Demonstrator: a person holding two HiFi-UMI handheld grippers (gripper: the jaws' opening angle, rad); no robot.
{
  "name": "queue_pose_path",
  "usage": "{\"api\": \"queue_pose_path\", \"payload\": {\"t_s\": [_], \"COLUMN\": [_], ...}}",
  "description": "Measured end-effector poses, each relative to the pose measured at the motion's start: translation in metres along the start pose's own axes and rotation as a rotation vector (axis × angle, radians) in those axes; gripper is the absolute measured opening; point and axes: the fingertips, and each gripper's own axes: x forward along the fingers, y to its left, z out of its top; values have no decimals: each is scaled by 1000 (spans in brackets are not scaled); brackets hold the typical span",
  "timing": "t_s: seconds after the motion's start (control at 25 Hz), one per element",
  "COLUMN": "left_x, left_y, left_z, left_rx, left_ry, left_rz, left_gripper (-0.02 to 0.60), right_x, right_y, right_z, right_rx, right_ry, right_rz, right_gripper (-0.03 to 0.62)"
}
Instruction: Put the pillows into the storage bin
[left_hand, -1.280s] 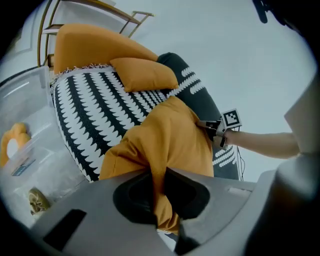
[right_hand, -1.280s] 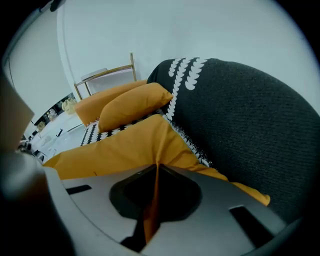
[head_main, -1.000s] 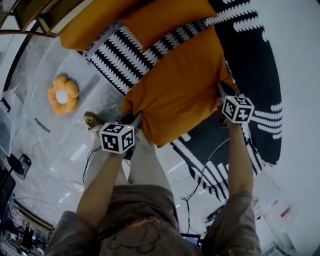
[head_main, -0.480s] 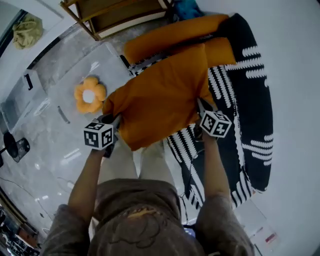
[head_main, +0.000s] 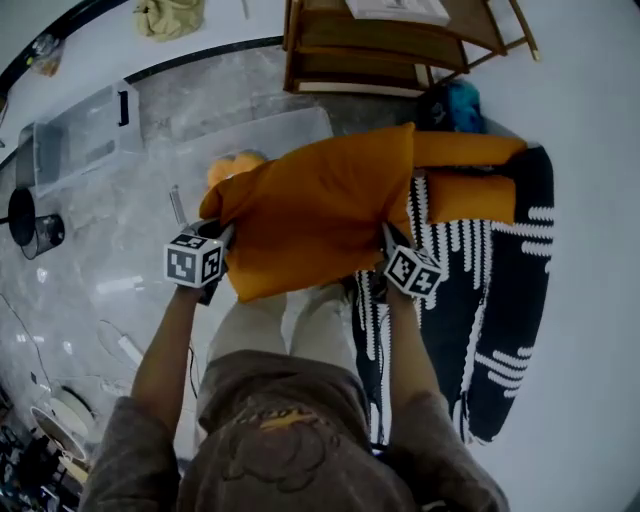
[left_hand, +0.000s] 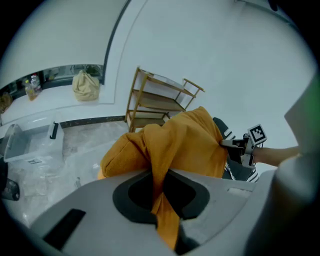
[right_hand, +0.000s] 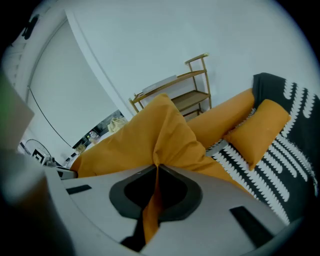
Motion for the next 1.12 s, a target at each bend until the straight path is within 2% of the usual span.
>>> {"api": "queue_pose_path", "payload": {"t_s": [0.16,0.32,0.72,0.8,0.84,0.92,0.96,1.04,1.12], "left_x": [-20,-20,25,33,35,36,36,38,42], "left_y": [76,136,215,227,237,257,264,267,259], "left_z": [3,2,0,2,4,12,17,24,24], "left_rx": [-31,-44,-43,-29,-17,-35,-68,-124,-132], "left_ry": [-4,10,48,53,49,9,-22,-65,-72], "left_rz": [49,69,44,66,101,190,221,244,233], "left_gripper": [28,29,32,42,86,244,275,310,316], "right_x": [54,102,184,196,202,213,218,225,228], "right_y": [63,99,115,108,102,95,95,98,106], "right_z": [-8,-22,-48,-50,-50,-49,-49,-50,-51], "right_rx": [-38,-59,-61,-77,-99,-149,-164,-182,-195], "right_ry": [63,117,198,201,199,193,193,200,209], "right_rz": [41,40,7,-30,-64,-99,-92,-65,-48], "right_gripper": [14,15,15,24,58,203,304,351,373]}}
